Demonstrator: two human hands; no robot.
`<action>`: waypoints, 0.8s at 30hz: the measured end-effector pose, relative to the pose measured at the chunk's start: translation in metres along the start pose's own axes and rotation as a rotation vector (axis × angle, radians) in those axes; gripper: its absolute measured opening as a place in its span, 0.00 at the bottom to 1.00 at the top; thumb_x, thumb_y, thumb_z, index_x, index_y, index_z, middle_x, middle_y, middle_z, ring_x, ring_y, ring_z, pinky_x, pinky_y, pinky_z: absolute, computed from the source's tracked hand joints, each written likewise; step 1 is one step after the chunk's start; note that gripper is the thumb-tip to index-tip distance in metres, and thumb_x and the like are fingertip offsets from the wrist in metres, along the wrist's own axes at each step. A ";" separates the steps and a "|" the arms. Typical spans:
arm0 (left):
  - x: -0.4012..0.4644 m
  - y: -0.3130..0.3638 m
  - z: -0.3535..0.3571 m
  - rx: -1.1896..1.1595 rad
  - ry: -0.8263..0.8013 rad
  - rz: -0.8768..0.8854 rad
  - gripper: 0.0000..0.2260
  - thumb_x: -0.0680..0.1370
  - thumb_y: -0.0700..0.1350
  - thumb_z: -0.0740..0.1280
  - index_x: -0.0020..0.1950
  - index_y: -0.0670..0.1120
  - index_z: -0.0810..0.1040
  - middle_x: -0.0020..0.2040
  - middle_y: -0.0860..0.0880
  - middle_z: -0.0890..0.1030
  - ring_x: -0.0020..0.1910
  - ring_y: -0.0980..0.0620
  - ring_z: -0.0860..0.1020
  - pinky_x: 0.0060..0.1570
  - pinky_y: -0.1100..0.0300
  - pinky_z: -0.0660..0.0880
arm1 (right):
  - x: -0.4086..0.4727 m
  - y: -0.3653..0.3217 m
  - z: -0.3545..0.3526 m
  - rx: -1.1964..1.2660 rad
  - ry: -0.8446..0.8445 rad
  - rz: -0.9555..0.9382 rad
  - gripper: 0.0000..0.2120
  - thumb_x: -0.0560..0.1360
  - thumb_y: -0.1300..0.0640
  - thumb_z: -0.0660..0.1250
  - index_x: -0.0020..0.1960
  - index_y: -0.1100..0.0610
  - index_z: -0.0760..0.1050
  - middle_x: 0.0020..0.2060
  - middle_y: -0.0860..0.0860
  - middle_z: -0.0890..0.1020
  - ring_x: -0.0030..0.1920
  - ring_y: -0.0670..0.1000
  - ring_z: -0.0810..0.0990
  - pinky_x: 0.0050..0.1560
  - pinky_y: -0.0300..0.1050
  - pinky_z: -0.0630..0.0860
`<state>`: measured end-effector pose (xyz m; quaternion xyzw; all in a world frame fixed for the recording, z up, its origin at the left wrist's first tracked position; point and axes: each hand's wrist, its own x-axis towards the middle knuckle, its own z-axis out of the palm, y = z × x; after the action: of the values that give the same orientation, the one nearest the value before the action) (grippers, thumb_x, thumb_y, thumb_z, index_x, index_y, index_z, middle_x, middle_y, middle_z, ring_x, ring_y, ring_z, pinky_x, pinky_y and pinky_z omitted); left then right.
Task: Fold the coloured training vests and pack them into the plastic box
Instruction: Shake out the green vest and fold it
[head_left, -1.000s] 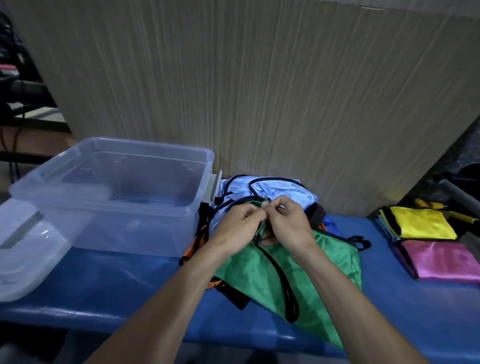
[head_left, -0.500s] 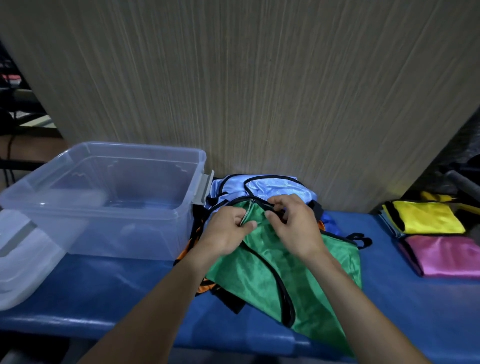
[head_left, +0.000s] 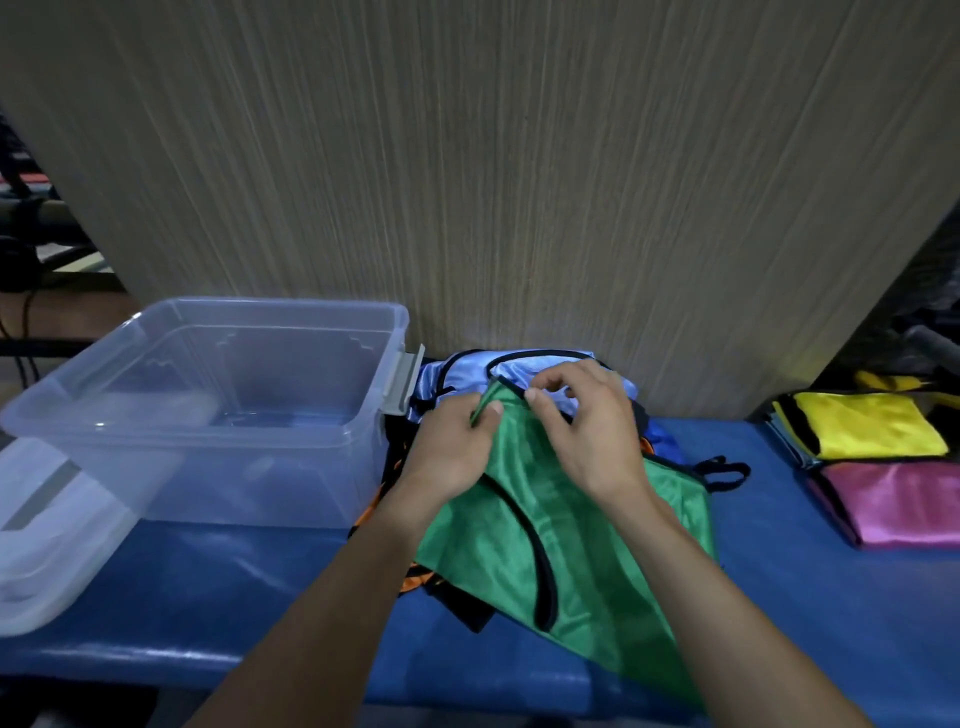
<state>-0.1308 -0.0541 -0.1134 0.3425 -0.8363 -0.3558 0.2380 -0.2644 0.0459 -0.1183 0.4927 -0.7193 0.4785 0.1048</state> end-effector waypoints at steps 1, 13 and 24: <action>0.003 0.002 -0.002 0.029 0.026 -0.011 0.18 0.85 0.51 0.59 0.38 0.45 0.72 0.36 0.43 0.77 0.41 0.43 0.78 0.40 0.50 0.69 | -0.002 0.002 -0.010 -0.023 0.031 -0.014 0.03 0.76 0.55 0.73 0.45 0.50 0.80 0.44 0.44 0.80 0.46 0.47 0.75 0.52 0.43 0.68; 0.017 -0.005 0.004 0.421 0.126 -0.063 0.13 0.87 0.48 0.52 0.52 0.44 0.73 0.51 0.40 0.82 0.49 0.39 0.78 0.42 0.54 0.65 | -0.076 0.062 -0.123 -0.334 -0.220 0.720 0.16 0.74 0.43 0.74 0.38 0.54 0.77 0.32 0.49 0.82 0.37 0.53 0.82 0.39 0.50 0.79; -0.027 0.020 0.032 0.544 0.124 0.567 0.18 0.81 0.50 0.61 0.71 0.49 0.73 0.67 0.48 0.73 0.64 0.43 0.71 0.60 0.46 0.72 | -0.089 0.065 -0.114 0.178 -0.207 1.066 0.20 0.76 0.44 0.72 0.43 0.61 0.76 0.32 0.55 0.74 0.32 0.53 0.72 0.31 0.46 0.70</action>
<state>-0.1419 -0.0097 -0.1227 0.1694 -0.9455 -0.0203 0.2774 -0.3094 0.1942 -0.1522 0.1114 -0.8324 0.4734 -0.2657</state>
